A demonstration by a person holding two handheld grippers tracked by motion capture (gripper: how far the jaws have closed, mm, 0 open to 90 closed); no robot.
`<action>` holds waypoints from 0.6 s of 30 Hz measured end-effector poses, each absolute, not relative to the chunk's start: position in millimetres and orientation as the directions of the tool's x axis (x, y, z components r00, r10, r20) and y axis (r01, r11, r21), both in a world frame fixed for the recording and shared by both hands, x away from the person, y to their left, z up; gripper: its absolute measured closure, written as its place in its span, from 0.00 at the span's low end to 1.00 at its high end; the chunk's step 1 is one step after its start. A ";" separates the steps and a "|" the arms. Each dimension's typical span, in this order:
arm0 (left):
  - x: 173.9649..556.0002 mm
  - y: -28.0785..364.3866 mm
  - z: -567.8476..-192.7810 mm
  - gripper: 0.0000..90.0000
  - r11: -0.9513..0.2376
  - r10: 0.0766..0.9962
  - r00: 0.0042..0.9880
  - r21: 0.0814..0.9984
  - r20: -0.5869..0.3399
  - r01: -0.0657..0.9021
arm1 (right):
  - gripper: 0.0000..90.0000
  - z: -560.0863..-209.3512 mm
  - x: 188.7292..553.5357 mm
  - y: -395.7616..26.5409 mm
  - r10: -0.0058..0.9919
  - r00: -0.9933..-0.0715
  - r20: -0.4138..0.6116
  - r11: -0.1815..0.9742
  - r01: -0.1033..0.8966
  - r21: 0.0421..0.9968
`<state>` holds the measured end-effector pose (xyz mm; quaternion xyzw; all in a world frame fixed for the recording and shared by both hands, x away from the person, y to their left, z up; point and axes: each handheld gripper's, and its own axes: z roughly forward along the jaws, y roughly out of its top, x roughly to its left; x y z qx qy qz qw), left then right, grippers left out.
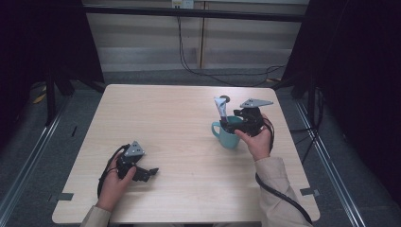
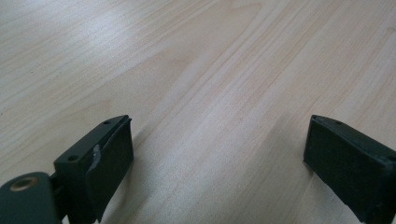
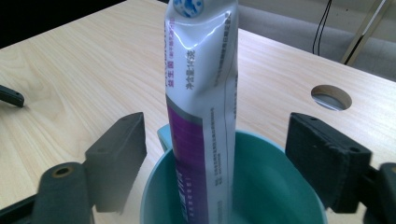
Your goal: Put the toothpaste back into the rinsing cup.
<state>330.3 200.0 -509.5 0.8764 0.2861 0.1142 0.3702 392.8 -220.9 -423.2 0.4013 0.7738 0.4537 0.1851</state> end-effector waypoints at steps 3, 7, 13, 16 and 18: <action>330.3 200.0 -509.5 0.09 -0.562 0.586 0.810 0.714 -0.012 0.417 | 0.18 -422.0 391.6 -222.3 0.790 -0.608 0.079 0.262 0.451 0.853; 330.2 200.0 -509.4 0.09 -0.562 0.587 0.810 0.714 -0.012 0.418 | 0.16 -420.3 389.1 -223.5 0.784 -0.616 0.077 0.270 0.450 0.851; 330.3 200.0 -509.5 0.09 -0.561 0.586 0.810 0.714 -0.013 0.418 | 0.16 -418.6 383.7 -225.3 0.763 -0.641 0.088 0.281 0.451 0.847; 330.3 200.0 -509.4 0.09 -0.563 0.586 0.810 0.713 -0.012 0.418 | 0.16 -418.3 381.9 -225.8 0.756 -0.647 0.093 0.283 0.452 0.846; 330.3 200.0 -509.4 0.09 -0.562 0.586 0.810 0.714 -0.012 0.418 | 0.16 -417.8 379.0 -226.0 0.747 -0.659 0.088 0.297 0.449 0.843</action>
